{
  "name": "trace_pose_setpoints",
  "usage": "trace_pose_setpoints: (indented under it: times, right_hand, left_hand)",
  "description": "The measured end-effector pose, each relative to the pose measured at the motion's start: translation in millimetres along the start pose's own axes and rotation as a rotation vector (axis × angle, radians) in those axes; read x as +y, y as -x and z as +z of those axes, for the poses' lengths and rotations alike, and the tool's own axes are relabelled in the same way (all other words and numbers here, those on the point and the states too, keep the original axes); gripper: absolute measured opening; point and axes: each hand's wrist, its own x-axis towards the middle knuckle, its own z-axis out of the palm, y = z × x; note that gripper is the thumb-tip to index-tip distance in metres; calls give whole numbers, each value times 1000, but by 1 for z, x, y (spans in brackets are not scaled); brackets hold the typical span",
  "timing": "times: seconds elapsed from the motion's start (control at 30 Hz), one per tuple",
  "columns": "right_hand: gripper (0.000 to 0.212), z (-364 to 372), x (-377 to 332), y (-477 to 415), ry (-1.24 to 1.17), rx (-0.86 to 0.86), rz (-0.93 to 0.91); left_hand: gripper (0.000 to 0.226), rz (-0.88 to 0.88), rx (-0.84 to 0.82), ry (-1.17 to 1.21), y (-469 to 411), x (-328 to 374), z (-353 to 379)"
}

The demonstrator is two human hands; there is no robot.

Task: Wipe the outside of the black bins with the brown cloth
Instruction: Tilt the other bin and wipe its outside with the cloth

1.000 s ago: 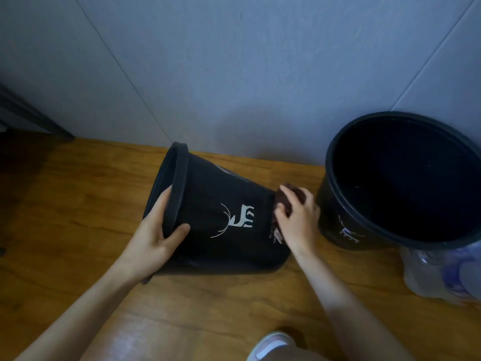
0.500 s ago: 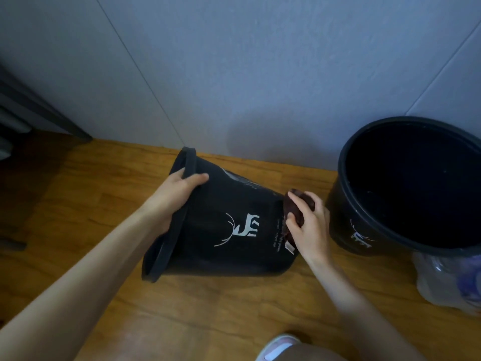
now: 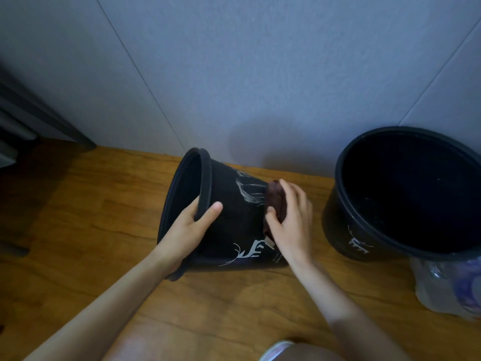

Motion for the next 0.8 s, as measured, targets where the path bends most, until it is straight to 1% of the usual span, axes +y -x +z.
trace_pose_setpoints:
  times: [0.1,0.2,0.27,0.33,0.4,0.5,0.57,0.67,0.7,0.73,0.8]
  right_hand:
    - [56,0,-36,-8,-71,-104,-168]
    - [56,2,-57,-12,-103,-156,-312]
    - [55,3,-61,-11,-83,-148,-359]
    - [54,6,-54,-9,-39,-133,-361]
    - [52,7,-32,-10,14,-126,-284]
    - [49,2,14,-15,159,-134,-10]
    - [47,-4,36,-21,233,-170,164]
    - [45,-11,42,-26,225,-190,380]
    - [44,-10,37,-26,205,-181,405]
    - [43,-9,27,-27,191,-171,389]
    - [43,-4,-5,-28,169,-146,260]
  left_hand:
    - [22,23,50,14,-1,5,6]
    - [28,50,35,12,-2,3,10]
    - [32,58,15,-4,-4,1,10]
    - [33,66,-3,-10,-5,0,10]
    - [28,55,16,17,-7,-1,5]
    - [25,13,67,47,-5,-3,-5]
    - [25,14,51,49,-5,-4,-6]
    - [25,31,21,55,-2,-3,1]
    - [25,34,21,47,-1,-3,2]
    - [26,37,27,35,-1,-3,3]
    - [27,37,33,12,0,-6,3]
